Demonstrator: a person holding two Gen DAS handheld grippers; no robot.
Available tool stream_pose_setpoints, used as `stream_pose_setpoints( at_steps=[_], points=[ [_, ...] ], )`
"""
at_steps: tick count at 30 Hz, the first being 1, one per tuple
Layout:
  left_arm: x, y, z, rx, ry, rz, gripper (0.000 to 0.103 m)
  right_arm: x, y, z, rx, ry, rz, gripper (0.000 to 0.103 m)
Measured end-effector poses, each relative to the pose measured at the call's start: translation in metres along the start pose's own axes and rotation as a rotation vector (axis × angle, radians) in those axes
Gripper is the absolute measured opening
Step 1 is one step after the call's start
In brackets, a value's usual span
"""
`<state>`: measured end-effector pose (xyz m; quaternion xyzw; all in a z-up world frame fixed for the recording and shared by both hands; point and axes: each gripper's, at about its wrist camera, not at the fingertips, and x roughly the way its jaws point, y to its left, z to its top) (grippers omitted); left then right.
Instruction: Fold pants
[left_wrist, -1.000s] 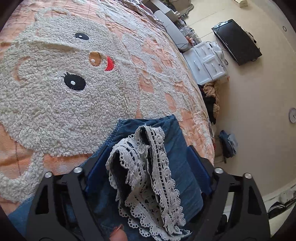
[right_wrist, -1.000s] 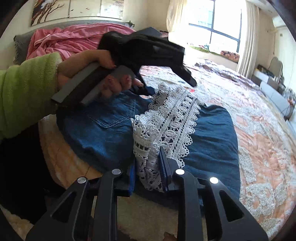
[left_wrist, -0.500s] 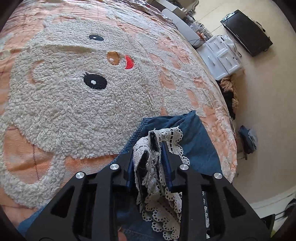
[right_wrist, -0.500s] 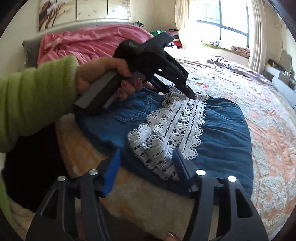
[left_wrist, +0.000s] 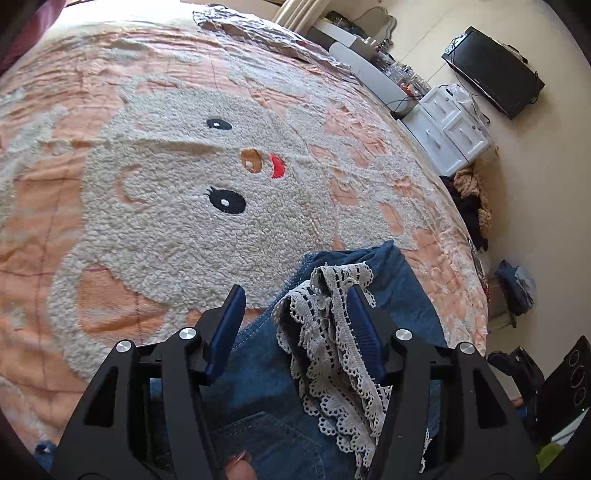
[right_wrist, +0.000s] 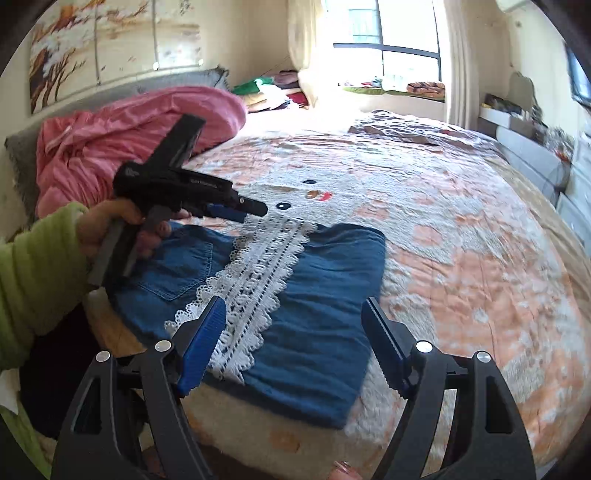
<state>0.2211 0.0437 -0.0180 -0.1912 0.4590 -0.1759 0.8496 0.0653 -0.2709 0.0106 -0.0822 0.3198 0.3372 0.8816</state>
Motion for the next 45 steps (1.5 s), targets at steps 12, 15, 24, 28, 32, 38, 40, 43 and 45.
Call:
stream_pose_setpoints(
  at_steps=[12, 15, 24, 28, 32, 38, 40, 43, 45],
  points=[
    [-0.001, -0.057, -0.016, 0.144, 0.006, -0.107, 0.04, 0.055, 0.068, -0.027, -0.206, 0.139, 0.105, 0.012],
    [0.025, -0.055, -0.02, 0.152, 0.056, -0.044, 0.04, 0.058, 0.072, -0.032, -0.225, 0.135, 0.101, 0.012],
    [0.047, -0.041, -0.027, 0.171, 0.09, 0.015, 0.039, 0.061, 0.065, -0.038, -0.192, 0.119, 0.142, 0.012],
    [0.039, -0.048, -0.027, 0.177, 0.068, 0.02, 0.047, 0.058, 0.057, -0.034, -0.16, 0.112, 0.162, 0.012],
    [0.022, -0.057, -0.027, 0.186, 0.027, 0.075, 0.059, 0.043, 0.048, -0.032, -0.103, 0.077, 0.204, 0.05],
    [0.001, -0.06, -0.032, 0.166, -0.026, 0.122, 0.065, 0.041, 0.048, -0.033, -0.089, 0.071, 0.247, 0.05],
    [-0.006, -0.061, -0.034, 0.157, -0.044, 0.119, 0.067, 0.039, 0.049, -0.031, -0.093, 0.064, 0.258, 0.051],
    [-0.018, -0.063, -0.041, 0.139, -0.076, 0.118, 0.07, 0.035, 0.052, -0.031, -0.103, 0.045, 0.277, 0.054],
    [-0.026, -0.063, -0.046, 0.126, -0.096, 0.126, 0.074, 0.033, 0.052, -0.031, -0.108, 0.033, 0.289, 0.057]
  ],
)
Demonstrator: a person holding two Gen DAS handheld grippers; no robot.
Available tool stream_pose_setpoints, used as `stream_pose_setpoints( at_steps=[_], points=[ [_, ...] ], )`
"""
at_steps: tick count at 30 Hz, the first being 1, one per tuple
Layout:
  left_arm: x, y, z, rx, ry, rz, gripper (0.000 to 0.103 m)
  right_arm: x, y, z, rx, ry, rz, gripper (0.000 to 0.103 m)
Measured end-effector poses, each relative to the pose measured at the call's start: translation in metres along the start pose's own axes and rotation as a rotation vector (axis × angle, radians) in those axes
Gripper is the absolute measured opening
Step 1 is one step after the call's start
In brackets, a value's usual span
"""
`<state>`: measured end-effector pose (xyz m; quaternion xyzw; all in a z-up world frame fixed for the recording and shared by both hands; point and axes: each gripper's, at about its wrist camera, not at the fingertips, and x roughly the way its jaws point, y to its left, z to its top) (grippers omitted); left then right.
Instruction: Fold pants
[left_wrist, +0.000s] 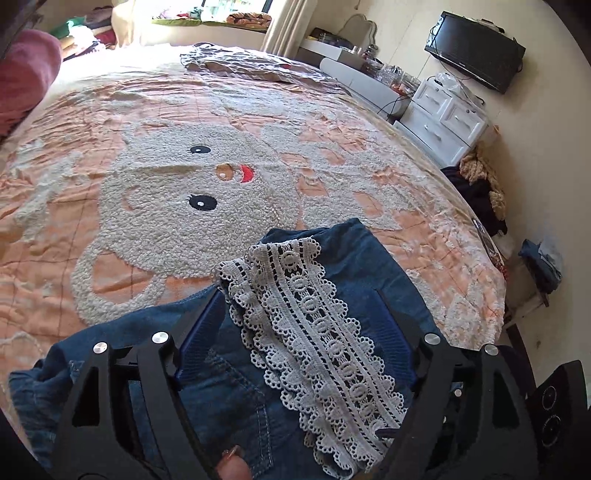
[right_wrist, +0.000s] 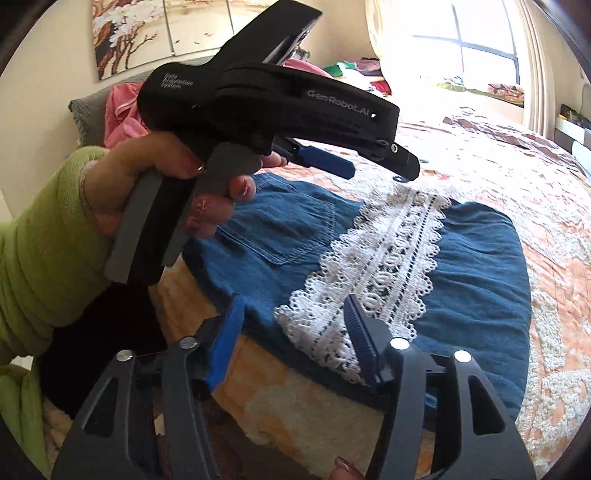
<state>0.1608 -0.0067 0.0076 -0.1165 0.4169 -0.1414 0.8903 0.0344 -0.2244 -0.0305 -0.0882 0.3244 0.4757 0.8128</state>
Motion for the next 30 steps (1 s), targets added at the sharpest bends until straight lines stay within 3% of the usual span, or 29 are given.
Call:
stream_pose_setpoints(
  at_steps=[11, 23, 25, 30],
  points=[
    [-0.039, 0.014, -0.023, -0.104, -0.071, 0.095, 0.091, -0.006, 0.008, 0.001, 0.0, -0.038, -0.012, 0.065],
    [-0.108, 0.038, -0.056, -0.217, -0.159, 0.184, 0.093, -0.015, -0.014, 0.009, 0.093, -0.08, -0.091, 0.078],
    [-0.123, 0.049, -0.061, -0.251, -0.173, 0.199, 0.093, -0.015, -0.019, 0.012, 0.114, -0.074, -0.117, 0.084],
    [-0.146, 0.069, -0.075, -0.309, -0.183, 0.262, 0.093, -0.013, -0.022, 0.024, 0.129, -0.056, -0.147, 0.089]
  ],
)
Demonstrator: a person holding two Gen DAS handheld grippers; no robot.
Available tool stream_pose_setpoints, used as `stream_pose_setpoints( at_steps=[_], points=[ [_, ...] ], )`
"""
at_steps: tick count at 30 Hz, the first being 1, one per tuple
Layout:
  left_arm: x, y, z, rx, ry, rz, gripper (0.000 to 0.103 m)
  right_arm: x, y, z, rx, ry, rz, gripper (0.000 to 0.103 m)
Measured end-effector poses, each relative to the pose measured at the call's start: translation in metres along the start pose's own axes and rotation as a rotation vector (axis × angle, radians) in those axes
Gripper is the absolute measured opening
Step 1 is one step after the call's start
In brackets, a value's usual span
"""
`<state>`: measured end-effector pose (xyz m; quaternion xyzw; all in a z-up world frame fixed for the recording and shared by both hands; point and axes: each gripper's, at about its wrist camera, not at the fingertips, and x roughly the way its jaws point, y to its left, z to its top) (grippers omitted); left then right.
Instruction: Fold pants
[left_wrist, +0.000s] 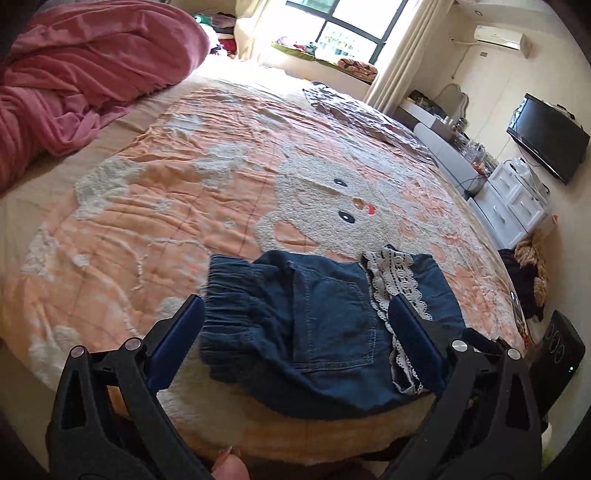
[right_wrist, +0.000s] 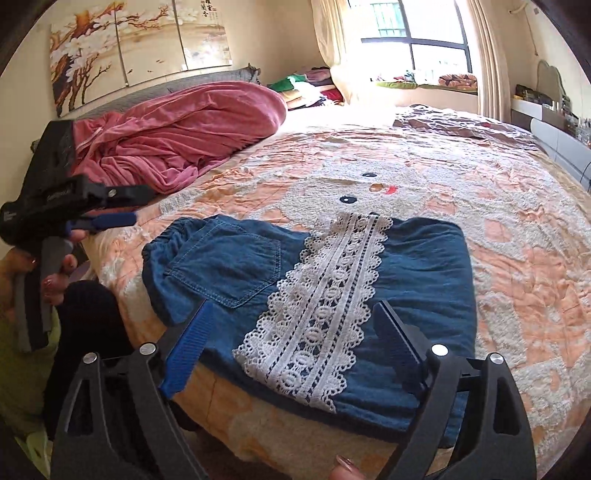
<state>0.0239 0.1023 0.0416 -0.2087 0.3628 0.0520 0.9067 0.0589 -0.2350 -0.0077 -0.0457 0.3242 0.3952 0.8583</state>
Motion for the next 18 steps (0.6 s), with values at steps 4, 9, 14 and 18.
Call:
stream_pose_setpoints(
  at_steps=[4, 9, 14, 18],
  points=[
    [-0.009, 0.014, -0.008, -0.023, 0.006, 0.029, 0.093, 0.0, 0.006, 0.012, -0.036, -0.01, -0.014, 0.09],
    [-0.009, 0.018, -0.02, -0.022, 0.039, 0.037, 0.093, 0.004, 0.011, 0.033, -0.022, -0.002, 0.033, 0.092],
    [0.001, 0.02, -0.031, -0.047, 0.071, 0.019, 0.093, 0.018, 0.02, 0.06, -0.056, 0.046, 0.095, 0.095],
    [0.011, 0.025, -0.04, -0.084, 0.1, 0.019, 0.093, 0.035, 0.026, 0.079, -0.086, 0.076, 0.114, 0.095]
  ],
)
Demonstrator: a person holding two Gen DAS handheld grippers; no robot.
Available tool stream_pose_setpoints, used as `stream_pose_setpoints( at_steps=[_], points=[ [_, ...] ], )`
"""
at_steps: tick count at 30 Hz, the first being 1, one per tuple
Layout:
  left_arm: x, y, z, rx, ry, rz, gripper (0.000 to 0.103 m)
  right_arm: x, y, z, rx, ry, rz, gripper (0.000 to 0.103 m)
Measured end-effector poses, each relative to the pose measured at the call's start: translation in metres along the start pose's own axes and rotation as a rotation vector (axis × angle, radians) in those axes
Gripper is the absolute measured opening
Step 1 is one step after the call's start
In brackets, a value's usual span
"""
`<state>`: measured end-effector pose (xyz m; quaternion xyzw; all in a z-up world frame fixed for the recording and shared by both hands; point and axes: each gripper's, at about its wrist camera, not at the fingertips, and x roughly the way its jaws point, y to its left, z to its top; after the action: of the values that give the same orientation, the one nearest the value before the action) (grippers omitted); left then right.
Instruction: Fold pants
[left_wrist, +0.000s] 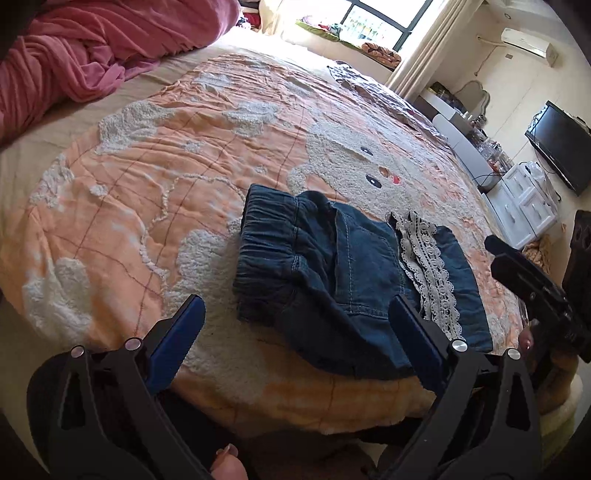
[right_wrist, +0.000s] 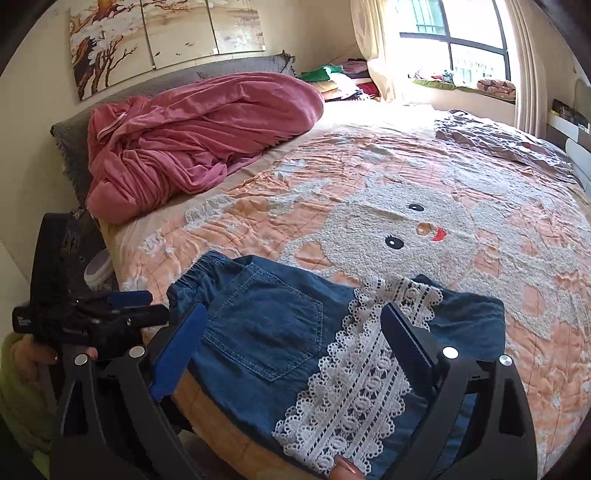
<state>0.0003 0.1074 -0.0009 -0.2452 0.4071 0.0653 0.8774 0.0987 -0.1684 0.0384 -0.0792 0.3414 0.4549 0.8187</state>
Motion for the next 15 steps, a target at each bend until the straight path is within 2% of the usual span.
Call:
stream_pose_setpoints(
  at_steps=[7, 10, 15],
  points=[
    [0.024, 0.007, -0.009, -0.069, 0.046, -0.032, 0.093, 0.052, 0.017, 0.033, -0.107, 0.109, 0.015, 0.095],
    [0.026, 0.01, -0.009, -0.082, 0.036, -0.057, 0.093, 0.079, 0.03, 0.045, -0.139, 0.175, 0.089, 0.095],
    [0.032, 0.011, -0.012, -0.091, 0.032, -0.093, 0.093, 0.122, 0.054, 0.061, -0.218, 0.266, 0.143, 0.094]
  ],
)
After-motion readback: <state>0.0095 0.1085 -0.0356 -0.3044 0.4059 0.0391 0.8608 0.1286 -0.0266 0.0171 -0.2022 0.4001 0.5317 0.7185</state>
